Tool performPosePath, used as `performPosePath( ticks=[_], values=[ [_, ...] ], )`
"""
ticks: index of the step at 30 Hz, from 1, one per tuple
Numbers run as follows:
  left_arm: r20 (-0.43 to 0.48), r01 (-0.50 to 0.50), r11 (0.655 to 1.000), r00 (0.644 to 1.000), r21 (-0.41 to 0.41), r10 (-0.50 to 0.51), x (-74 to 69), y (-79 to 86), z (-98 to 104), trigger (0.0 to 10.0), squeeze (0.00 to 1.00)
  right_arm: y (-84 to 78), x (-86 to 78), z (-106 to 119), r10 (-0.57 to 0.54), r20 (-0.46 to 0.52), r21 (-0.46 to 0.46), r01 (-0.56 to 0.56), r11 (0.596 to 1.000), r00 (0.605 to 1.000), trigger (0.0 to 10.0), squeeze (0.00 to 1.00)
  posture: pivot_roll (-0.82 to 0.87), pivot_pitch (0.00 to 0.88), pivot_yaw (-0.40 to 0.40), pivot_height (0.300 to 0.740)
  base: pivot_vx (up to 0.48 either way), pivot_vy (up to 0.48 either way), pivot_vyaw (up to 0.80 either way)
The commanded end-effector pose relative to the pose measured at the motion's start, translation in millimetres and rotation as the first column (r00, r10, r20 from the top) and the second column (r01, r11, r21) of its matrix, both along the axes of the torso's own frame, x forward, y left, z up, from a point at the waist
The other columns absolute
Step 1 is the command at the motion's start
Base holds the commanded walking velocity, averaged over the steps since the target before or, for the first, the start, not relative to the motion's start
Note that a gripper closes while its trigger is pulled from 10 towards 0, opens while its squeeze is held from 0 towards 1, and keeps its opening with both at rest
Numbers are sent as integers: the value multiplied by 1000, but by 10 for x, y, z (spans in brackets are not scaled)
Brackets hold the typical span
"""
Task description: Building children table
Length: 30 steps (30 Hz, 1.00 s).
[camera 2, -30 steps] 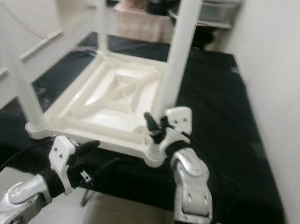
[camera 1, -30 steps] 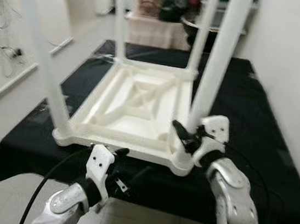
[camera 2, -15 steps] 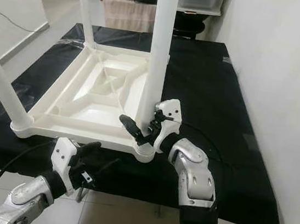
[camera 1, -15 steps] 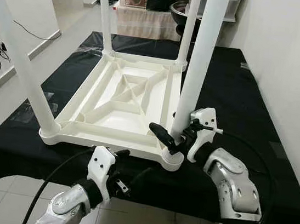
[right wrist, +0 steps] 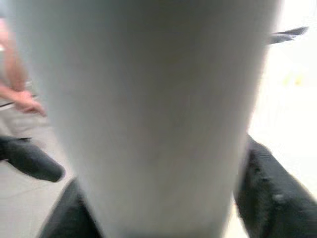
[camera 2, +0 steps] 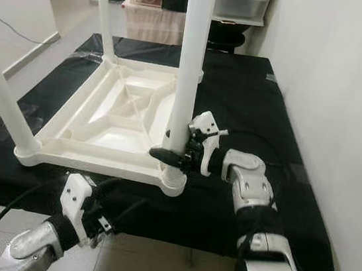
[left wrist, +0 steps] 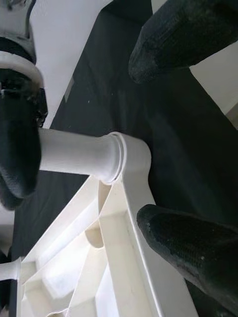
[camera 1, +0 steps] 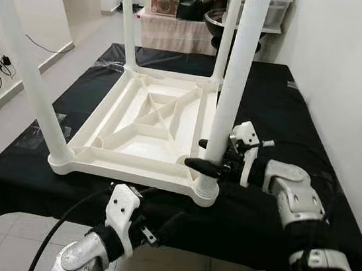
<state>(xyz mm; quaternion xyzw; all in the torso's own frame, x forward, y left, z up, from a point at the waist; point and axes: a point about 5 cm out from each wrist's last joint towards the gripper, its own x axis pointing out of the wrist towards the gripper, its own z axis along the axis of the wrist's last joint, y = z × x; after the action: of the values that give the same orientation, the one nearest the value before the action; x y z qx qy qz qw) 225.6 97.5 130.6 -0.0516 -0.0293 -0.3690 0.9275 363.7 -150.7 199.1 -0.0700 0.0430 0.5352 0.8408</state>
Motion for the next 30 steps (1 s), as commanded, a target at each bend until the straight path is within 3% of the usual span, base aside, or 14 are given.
performPosePath(
  ticks=[1, 8, 12, 13, 14, 16, 17, 18, 19, 20, 22, 28, 29, 30],
  values=[
    [-16, 14, 1000, 1000, 9, -14, -42, -10, -14, 10000, 0, 24, 11, -42, 47, -14, -18, -47, 999, 999, 0, 0, 10, 120, 8, 740, 0, 0, 0],
    [-19, 7, 1000, 1000, 4, -7, -45, 8, -10, 10000, 0, -86, -2, -99, 21, -18, -21, -21, 1000, 1000, 0, 0, -6, 133, 17, 740, 0, 0, 0],
    [-21, 0, 1000, 1000, -2, 0, -44, 45, 7, 10000, 0, -224, -125, -226, -143, 13, -84, 144, 986, 990, 0, 0, -19, 153, 12, 740, 0, 0, 0],
    [-22, -3, 1000, 1000, -1, 3, -49, 61, 11, 10000, 0, -219, -223, -311, -273, -10, -65, 272, 960, 962, 0, 0, -20, 157, 9, 740, 0, 0, 0],
    [-21, -5, 1000, 1000, 1, 5, -55, 79, 16, 10000, 0, -215, -301, -360, -361, -32, -52, 359, 932, 932, 0, 0, -21, 159, 10, 740, 0, 0, 0],
    [-21, -17, 1000, 1000, 3, 17, -48, 125, 27, 10000, 0, -263, -479, -544, -817, -17, -38, 816, 577, 577, 0, 0, -29, 170, 26, 740, 0, 0, 0],
    [-23, -21, 1000, 1000, 3, 21, -35, 142, 32, 10000, 0, -102, -697, -702, -840, -64, -58, 839, 541, 538, 0, 0, -29, 184, 54, 740, 0, 0, 0],
    [-24, -19, 1000, 1000, 5, 19, -22, 152, 30, 10000, 0, 98, -783, -715, -803, -29, -69, 800, 596, 596, 0, 0, -50, 170, 70, 740, 0, 0, 0],
    [-24, -19, 1000, 1000, 5, 19, -22, 152, 30, 10000, 0, 98, -783, -715, -803, -29, -69, 800, 596, 596, 0, 0, -50, 170, 70, 740, 0, 0, 0],
    [-32, -3, 1000, 999, 5, 4, 5, 154, 23, 10000, 0, 329, -694, -617, -711, 9, -35, 711, 702, 703, 0, 0, -56, 162, 80, 740, 0, 0, 0],
    [-42, 8, 1000, 999, -4, -8, 27, 148, 12, 10000, 0, 392, -522, -532, -683, 42, -18, 684, 729, 729, 0, 0, -54, 157, 77, 740, 0, 0, 0],
    [-49, 45, 999, 998, -1, -45, 46, 104, -1, 10000, 0, 662, -354, -553, -604, 26, -47, 605, 795, 797, 0, 0, -46, 141, 75, 740, 0, 0, 0],
    [-47, 33, 999, 998, -1, -33, 48, 112, -2, 10000, 0, 673, -339, -548, -620, 10, -38, 620, 784, 785, 6824, 0, -33, 134, 69, 740, 0, 0, 0],
    [-47, 33, 999, 998, -1, -33, 48, 112, -2, 10000, 0, 673, -339, -548, -620, 10, -38, 620, 784, 785, 6824, 0, -33, 134, 69, 740, 0, 0, 0]
  ],
)
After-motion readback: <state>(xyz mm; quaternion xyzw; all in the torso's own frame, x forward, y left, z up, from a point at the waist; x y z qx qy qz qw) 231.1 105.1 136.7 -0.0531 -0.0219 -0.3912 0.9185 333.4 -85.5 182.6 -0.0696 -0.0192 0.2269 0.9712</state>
